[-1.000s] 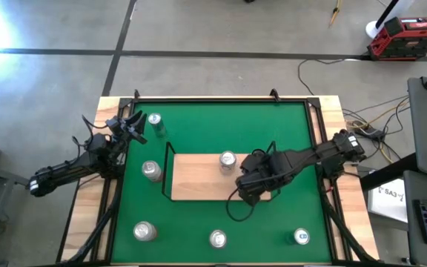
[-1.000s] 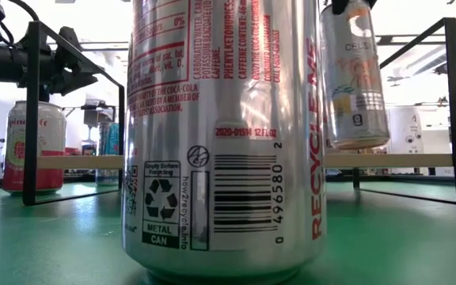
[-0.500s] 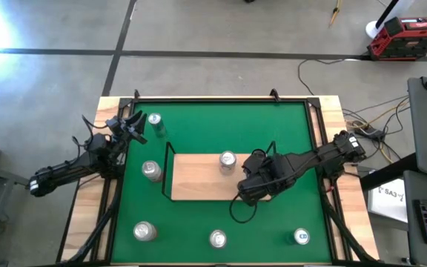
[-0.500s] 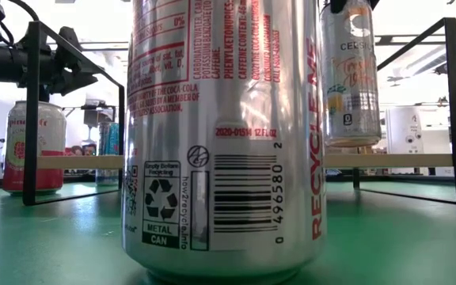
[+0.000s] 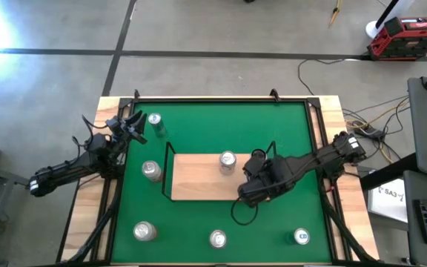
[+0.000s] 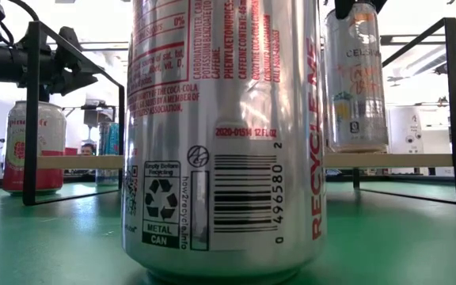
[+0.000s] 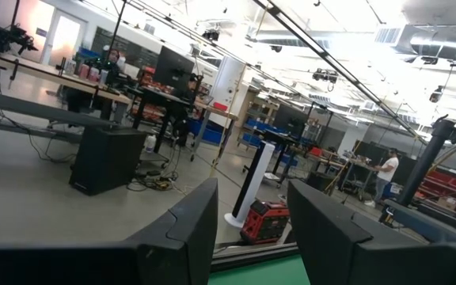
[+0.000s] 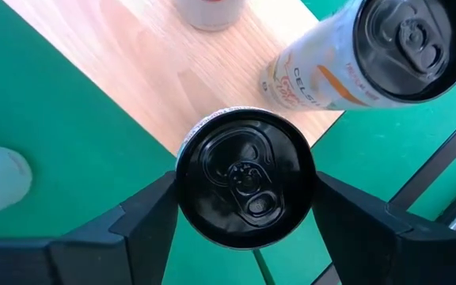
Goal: Place canned beverage on shelf
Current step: Adjust the white-yellow soda can on the shelf and align with the other white-yellow soda can
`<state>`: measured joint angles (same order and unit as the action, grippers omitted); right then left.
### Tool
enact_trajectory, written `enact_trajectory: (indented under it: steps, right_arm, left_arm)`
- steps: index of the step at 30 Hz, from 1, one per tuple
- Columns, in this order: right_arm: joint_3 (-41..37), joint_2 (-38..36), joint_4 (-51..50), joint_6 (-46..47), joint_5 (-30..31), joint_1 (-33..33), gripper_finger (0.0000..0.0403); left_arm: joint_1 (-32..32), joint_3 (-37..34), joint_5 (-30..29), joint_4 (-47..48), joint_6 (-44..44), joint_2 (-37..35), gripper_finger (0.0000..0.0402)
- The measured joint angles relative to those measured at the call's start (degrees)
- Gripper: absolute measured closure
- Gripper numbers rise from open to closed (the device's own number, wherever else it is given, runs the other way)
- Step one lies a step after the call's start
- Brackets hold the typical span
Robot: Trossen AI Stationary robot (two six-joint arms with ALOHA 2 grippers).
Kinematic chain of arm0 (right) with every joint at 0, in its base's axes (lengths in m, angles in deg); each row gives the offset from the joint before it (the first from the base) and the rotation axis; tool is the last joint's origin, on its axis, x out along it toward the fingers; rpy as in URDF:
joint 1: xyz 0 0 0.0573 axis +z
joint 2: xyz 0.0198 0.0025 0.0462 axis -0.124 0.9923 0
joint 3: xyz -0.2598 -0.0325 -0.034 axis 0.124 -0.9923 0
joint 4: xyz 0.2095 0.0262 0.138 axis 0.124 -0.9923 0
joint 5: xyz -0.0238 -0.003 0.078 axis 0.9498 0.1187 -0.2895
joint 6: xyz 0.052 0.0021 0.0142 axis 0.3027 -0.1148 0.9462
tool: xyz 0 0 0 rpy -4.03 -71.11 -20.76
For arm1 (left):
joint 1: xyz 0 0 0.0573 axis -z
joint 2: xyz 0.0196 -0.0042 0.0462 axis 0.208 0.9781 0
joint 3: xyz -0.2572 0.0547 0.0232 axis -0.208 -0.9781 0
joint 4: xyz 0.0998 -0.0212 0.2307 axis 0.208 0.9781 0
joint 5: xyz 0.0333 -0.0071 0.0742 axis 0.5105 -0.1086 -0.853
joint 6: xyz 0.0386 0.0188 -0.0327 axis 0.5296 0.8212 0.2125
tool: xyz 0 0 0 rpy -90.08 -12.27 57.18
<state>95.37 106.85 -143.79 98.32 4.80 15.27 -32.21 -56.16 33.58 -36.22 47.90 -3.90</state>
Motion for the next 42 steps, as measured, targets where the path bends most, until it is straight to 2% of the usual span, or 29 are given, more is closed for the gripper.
enact_trajectory:
  steps: [11, 42]
  right_arm:
    - [-1.3, 0.0, 0.1, 0.0, 1.6, 0.1, 0.0145]
    - [-2.2, -1.4, 0.0, -0.1, 0.0, 0.2, 0.0145]
  left_arm:
    - [0.0, 0.0, 0.0, 0.0, 0.0, 0.0, 0.0264]
    - [0.0, 0.0, 0.0, 0.0, 0.0, 0.0, 0.0264]
